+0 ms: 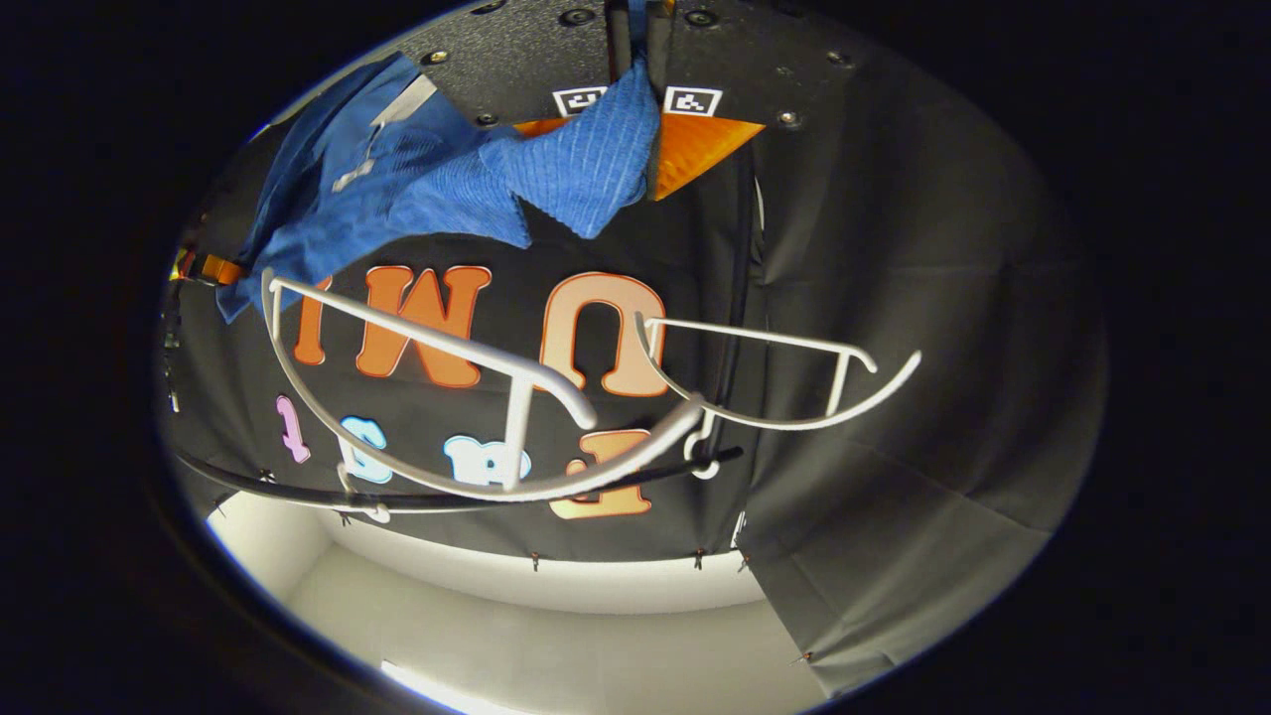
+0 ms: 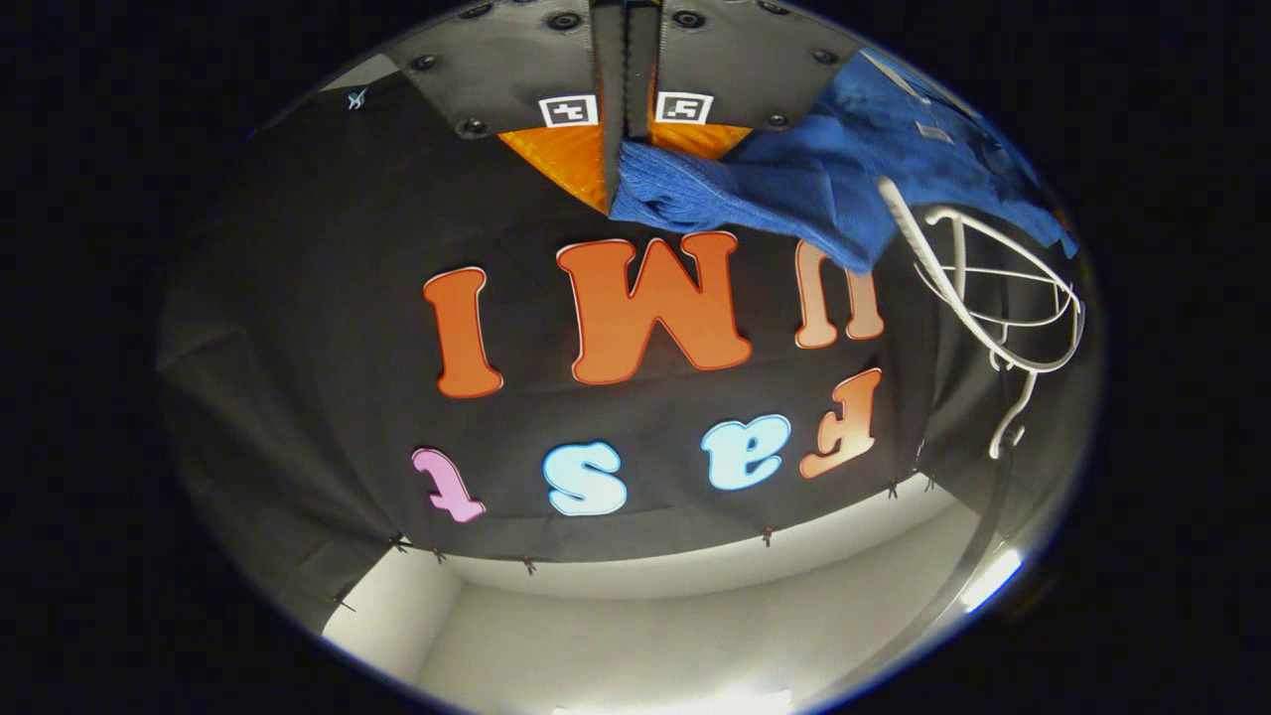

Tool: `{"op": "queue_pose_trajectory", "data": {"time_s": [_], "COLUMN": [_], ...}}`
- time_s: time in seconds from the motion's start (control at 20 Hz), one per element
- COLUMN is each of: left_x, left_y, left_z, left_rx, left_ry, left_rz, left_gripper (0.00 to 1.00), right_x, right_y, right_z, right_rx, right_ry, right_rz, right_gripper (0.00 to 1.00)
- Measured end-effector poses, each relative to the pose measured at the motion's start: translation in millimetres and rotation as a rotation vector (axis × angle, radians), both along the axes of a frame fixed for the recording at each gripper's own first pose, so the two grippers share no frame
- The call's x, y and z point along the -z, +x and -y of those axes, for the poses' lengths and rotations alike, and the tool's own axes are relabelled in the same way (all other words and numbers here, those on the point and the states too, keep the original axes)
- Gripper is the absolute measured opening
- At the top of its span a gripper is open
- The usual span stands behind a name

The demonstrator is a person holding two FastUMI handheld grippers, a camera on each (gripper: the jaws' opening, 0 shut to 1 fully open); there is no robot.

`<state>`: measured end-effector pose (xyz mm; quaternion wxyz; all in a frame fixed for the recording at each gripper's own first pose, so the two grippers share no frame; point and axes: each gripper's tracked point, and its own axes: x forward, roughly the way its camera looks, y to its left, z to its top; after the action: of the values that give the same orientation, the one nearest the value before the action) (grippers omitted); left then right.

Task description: Grasp the clothes on the hanger with both hands and then place them into the laundry hamper below.

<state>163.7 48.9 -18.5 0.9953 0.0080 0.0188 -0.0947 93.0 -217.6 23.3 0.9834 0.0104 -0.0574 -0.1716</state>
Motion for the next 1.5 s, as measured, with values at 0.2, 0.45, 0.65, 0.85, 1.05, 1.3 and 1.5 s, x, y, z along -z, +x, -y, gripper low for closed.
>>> {"op": "queue_pose_trajectory", "data": {"time_s": [0.2, 0.45, 0.65, 0.85, 1.05, 1.3, 1.5], "left_x": [15.5, 35.5, 80.2, 144.8, 226.1, 317.0, 356.6], "left_y": [-7.7, -20.0, -36.5, -57.8, -83.1, -120.4, -158.5], "left_z": [17.9, 34.5, 65.3, 97.1, 109.0, 106.7, 106.1], "left_rx": [0.011, 0.019, 0.043, 0.079, 0.084, 0.045, 0.025], "left_ry": [0.03, 0.012, -0.04, -0.031, -0.078, -0.114, -0.115], "left_rz": [-0.02, -0.059, -0.145, -0.263, -0.481, -0.72, -0.834], "left_gripper": [0.08, 0.07, 0.07, 0.07, 0.08, 0.09, 0.1], "right_x": [6.1, 21.7, 74.1, 146.2, 235.2, 342.5, 394.2], "right_y": [-19.8, -25.0, -19.2, -23.0, -40.9, -65.6, -86.9], "right_z": [7.7, -28.4, -82.7, -138.8, -180.6, -188.1, -187.8], "right_rx": [0.008, -0.11, -0.236, -0.357, -0.437, -0.441, -0.437], "right_ry": [-0.024, -0.016, 0.026, 0.048, 0.083, 0.088, 0.113], "right_rz": [-0.016, -0.069, -0.178, -0.338, -0.537, -0.763, -0.899], "right_gripper": [0.08, 0.08, 0.08, 0.08, 0.08, 0.08, 0.09]}}
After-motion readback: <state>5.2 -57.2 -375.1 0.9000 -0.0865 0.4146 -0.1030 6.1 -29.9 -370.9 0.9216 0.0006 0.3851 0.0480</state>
